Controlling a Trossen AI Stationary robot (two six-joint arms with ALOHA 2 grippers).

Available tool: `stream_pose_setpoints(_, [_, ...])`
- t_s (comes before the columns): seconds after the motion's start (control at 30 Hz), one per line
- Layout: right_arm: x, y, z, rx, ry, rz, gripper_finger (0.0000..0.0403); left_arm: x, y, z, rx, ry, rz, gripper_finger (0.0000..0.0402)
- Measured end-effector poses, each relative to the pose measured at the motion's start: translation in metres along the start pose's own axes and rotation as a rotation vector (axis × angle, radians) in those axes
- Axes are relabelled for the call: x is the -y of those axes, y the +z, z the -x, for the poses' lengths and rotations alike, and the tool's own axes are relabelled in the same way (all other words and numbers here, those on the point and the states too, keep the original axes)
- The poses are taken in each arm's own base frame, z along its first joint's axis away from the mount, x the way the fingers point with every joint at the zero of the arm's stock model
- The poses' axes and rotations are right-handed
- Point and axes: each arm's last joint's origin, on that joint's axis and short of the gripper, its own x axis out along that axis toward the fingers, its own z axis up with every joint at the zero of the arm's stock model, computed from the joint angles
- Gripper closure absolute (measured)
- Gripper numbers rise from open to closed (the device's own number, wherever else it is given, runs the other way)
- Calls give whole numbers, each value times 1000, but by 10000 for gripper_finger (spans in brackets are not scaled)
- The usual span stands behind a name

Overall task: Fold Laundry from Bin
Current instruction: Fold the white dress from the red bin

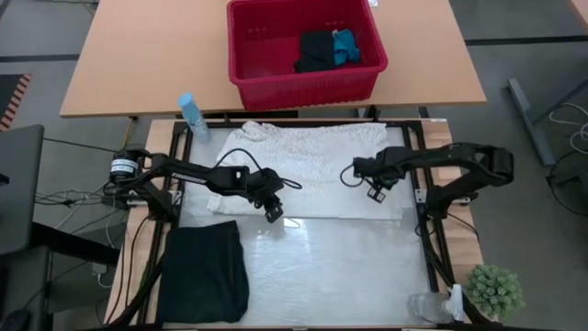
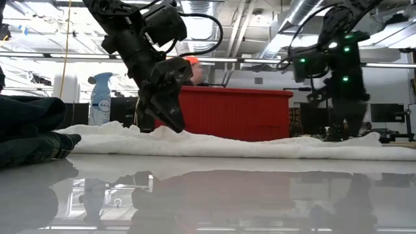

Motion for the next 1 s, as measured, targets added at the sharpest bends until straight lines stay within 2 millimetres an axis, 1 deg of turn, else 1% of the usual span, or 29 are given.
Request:
stream_pose_setpoints(0.1, [3,11,5,37,60,-57,354,1,-1,4,-20,-21,18,324])
stream_pose_setpoints(0.13, [3,15,9,57,83,-62,354,1,0,8,-22,-30,21,324])
stream_pose_setpoints(0.2, [4,22,20,110,111,-67,354,4,7,22,-8,-39,21,324])
stream_pose_setpoints(0.3, [6,37,42,225,150,-40,354,8,20,53,49,0,13,324])
stream_pose_setpoints(0.4, [6,52,66,360,258,15,354,7,26,88,106,98,14,324])
stream_pose_setpoints(0.5, [3,69,89,542,431,73,352,4,23,122,154,186,65,324])
stream_pose_setpoints(0.6, [-2,88,107,745,564,72,342,0,17,151,216,199,157,324])
stream_pose_setpoints(0.67, [-8,101,113,844,620,74,327,0,10,168,233,188,181,321])
stream_pose_setpoints(0.77, [-21,123,117,952,659,98,290,3,1,187,258,169,191,311])
stream_pose_setpoints(0.9, [-51,147,121,1038,670,296,230,6,-8,205,297,141,185,291])
stream_pose_setpoints(1.0, [-78,163,119,1042,633,440,186,7,-13,212,320,152,203,278])
